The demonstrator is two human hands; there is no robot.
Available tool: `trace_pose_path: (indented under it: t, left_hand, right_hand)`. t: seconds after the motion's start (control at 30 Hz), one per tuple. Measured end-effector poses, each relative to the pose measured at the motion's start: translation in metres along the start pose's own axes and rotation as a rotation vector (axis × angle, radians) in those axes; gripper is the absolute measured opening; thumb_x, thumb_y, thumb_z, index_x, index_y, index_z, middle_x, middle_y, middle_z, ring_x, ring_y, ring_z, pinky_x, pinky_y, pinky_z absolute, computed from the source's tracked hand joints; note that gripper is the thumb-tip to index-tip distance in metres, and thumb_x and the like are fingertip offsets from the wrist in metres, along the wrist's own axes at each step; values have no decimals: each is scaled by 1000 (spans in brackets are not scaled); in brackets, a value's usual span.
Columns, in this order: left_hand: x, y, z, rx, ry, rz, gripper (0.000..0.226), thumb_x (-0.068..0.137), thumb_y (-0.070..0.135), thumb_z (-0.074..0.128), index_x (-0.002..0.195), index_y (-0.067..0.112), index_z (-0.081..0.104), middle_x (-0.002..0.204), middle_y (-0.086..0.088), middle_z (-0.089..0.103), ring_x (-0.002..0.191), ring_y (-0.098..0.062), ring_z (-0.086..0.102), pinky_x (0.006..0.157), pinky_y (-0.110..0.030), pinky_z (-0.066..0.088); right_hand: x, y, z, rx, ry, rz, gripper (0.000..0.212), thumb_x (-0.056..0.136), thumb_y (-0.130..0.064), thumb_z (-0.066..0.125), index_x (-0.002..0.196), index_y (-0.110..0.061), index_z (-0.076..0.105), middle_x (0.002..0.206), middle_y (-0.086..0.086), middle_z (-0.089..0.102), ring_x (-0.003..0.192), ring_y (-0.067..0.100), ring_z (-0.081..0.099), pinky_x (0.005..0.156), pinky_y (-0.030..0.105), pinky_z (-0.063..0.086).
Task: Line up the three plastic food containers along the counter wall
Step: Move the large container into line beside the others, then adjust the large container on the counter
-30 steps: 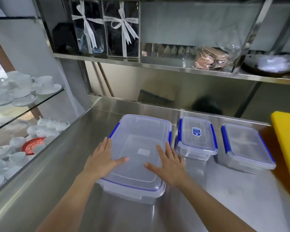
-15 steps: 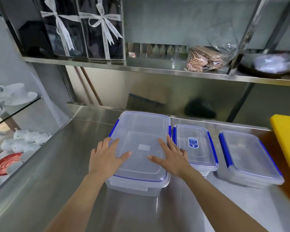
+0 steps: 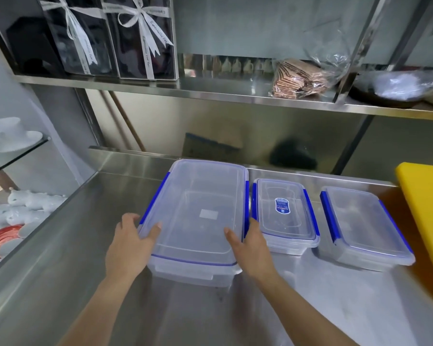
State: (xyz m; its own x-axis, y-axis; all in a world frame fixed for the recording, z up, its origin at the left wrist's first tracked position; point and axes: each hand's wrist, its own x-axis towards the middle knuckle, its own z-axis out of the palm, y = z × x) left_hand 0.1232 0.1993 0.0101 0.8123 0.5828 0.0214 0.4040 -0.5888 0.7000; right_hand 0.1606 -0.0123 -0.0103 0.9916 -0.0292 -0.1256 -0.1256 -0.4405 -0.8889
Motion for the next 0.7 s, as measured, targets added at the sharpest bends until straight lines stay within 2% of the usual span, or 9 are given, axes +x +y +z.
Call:
trace_pose_path:
  t: [0.1, 0.2, 0.3, 0.37, 0.43, 0.53, 0.6, 0.7]
  left_hand:
    - [-2, -8, -5, -25, 37, 94, 37, 85, 34, 59, 114, 14, 48, 113, -9, 50, 80, -24, 50, 73, -34, 37]
    - [-1, -17, -9, -44, 66, 86, 35, 85, 31, 61, 113, 12, 52, 111, -6, 47, 81, -24, 50, 77, -33, 37]
    - [6, -28, -15, -98, 68, 53, 47, 80, 41, 65, 117, 13, 53, 113, -8, 48, 98, -32, 55, 90, -41, 42]
    - [12, -34, -20, -85, 41, 20, 67, 73, 60, 59, 123, 17, 49, 120, -10, 47, 109, -33, 51, 102, -49, 38]
    - [20, -40, -26, 14, 26, 1, 81, 68, 67, 55, 131, 17, 43, 128, -12, 46, 118, -34, 45, 106, -52, 33]
    - [31, -50, -37, 128, 44, -8, 79, 73, 59, 63, 135, 14, 41, 132, -17, 46, 123, -37, 41, 106, -49, 30]
    - [39, -58, -43, 153, 59, -15, 80, 73, 58, 63, 134, 12, 41, 130, -19, 47, 121, -38, 42, 105, -49, 31]
    - [48, -69, -50, 141, 94, -16, 71, 78, 46, 66, 134, 9, 42, 129, -22, 48, 123, -38, 41, 106, -47, 30]
  right_hand:
    - [1, -4, 6, -12, 22, -10, 52, 83, -42, 60, 123, -16, 40, 131, 6, 51, 117, 24, 51, 97, 48, 49]
    - [3, -12, 16, -44, -3, -28, 48, 84, -41, 59, 120, -16, 41, 128, 5, 54, 113, 23, 54, 95, 43, 50]
    - [3, -23, 28, -83, -33, -55, 48, 84, -43, 57, 119, -14, 41, 124, 6, 55, 107, 24, 57, 90, 39, 51]
    - [3, -31, 38, -97, -66, -73, 51, 84, -46, 57, 120, -14, 41, 123, 6, 56, 106, 24, 58, 87, 38, 52]
    - [2, -39, 49, -110, -97, -83, 53, 83, -47, 57, 120, -13, 40, 125, 6, 55, 108, 26, 57, 89, 41, 52]
    - [6, -51, 64, -178, -145, -107, 53, 84, -50, 53, 119, -13, 39, 127, 10, 52, 110, 30, 56, 92, 46, 49]
    - [11, -57, 73, -220, -193, -120, 54, 85, -49, 51, 121, -12, 37, 129, 13, 50, 113, 33, 54, 94, 49, 47]
    - [18, -65, 88, -282, -280, -140, 59, 86, -53, 47, 125, -11, 33, 134, 13, 47, 117, 34, 52, 96, 51, 46]
